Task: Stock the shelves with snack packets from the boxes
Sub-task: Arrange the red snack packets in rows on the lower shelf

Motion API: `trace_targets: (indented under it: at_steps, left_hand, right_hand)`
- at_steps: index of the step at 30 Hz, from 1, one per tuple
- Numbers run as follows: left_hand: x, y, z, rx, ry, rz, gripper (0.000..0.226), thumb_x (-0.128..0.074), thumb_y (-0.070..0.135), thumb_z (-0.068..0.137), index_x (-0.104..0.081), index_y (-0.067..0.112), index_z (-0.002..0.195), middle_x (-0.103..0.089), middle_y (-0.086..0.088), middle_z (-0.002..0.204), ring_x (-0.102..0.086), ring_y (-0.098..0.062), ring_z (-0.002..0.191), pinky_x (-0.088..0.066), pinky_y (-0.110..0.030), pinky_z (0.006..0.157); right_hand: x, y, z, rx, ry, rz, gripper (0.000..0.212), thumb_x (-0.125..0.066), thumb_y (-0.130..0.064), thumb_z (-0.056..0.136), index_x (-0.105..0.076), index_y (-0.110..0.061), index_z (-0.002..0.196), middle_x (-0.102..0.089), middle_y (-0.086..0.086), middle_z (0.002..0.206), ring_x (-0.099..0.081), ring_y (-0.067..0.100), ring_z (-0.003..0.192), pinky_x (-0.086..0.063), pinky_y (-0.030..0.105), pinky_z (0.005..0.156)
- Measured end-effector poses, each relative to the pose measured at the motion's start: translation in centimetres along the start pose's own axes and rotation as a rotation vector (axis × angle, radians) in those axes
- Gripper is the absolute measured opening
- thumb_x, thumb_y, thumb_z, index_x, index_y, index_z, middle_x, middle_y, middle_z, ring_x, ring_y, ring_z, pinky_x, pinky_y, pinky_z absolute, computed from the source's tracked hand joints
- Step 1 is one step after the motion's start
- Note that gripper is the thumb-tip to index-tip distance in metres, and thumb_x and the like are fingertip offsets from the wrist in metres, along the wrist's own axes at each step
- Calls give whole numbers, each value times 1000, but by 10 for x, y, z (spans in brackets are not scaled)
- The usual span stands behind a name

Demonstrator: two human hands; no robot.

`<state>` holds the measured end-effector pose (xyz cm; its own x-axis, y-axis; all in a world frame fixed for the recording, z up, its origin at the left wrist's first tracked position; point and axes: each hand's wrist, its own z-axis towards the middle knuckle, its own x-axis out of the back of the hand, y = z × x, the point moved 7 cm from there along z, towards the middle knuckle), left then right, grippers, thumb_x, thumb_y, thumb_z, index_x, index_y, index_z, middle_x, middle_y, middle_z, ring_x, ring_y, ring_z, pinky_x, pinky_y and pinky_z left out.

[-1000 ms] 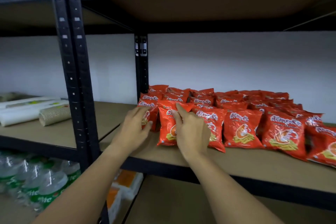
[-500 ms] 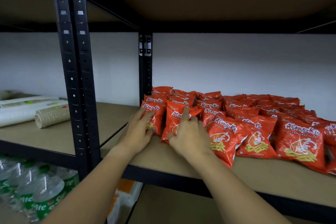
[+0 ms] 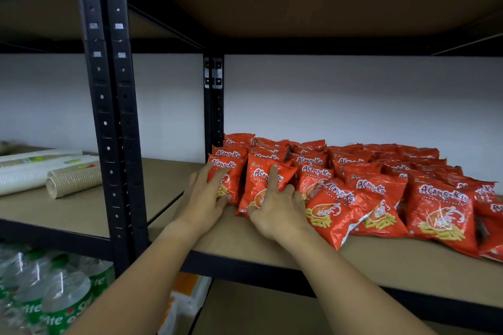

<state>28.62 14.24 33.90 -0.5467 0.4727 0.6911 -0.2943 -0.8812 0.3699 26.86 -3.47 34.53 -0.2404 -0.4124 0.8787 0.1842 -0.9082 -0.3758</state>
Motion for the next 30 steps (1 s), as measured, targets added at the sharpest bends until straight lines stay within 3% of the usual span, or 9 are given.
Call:
trace_targets:
  at_steps: [5,8,10,12,14,17,23,30]
  left_hand:
    - [0,2,-1,-9,1,-11,64,-69,24,93,-40,24,149,-28,-4,157,-23,-25,141,-31,-46,116]
    - [0,1,0,-19,5,-12,63,-68,26,93,-40,24,149,-28,-3,157,-22,-25,142,-32,-48,116]
    - [2,-1,2,-28,20,-11,64,-66,29,94,-37,26,151,-26,-3,158,-21,-24,142,-31,-49,116]
    - [1,-3,6,-41,-7,-5,66,-59,38,98,-27,32,155,-13,-1,164,-12,-24,147,-24,-49,120]
    - [-5,-5,12,-55,-93,24,70,-46,49,101,-4,44,157,15,8,165,8,-22,152,-12,-48,122]
    - [-13,-5,20,-78,-207,106,72,-31,58,102,22,49,150,43,17,153,30,-17,147,2,-47,121]
    - [-33,-11,38,-110,-252,170,74,-27,59,102,34,50,143,51,16,147,41,-17,142,6,-49,123]
    - [-49,-23,52,-108,-208,196,75,-30,57,102,34,53,142,51,14,148,45,-19,139,9,-48,121]
  right_hand:
    - [4,3,-2,34,19,-1,99,-54,-58,89,12,-27,156,-30,23,146,-29,40,136,-23,47,115]
    - [15,4,-6,39,137,-21,103,-54,-65,85,13,-30,155,-24,22,145,-23,39,136,-22,46,115]
    - [23,0,-9,80,240,-48,103,-52,-68,83,12,-30,155,-10,23,155,-12,41,143,-15,48,118]
    - [26,-5,-8,163,303,-90,101,-49,-70,84,11,-31,155,11,22,161,8,41,148,-3,48,121]
    - [21,-10,-3,253,295,-129,103,-45,-75,83,16,-32,155,29,20,159,28,37,146,11,47,120]
    - [4,-14,9,372,189,-203,107,-39,-80,83,30,-31,150,42,14,153,43,30,139,14,50,121]
    - [-11,-21,28,478,120,-318,101,-29,-84,84,30,-34,149,33,9,159,41,28,140,17,50,119]
    - [-18,-16,43,481,64,-375,98,-24,-86,82,27,-37,150,32,7,159,42,27,140,18,51,118]
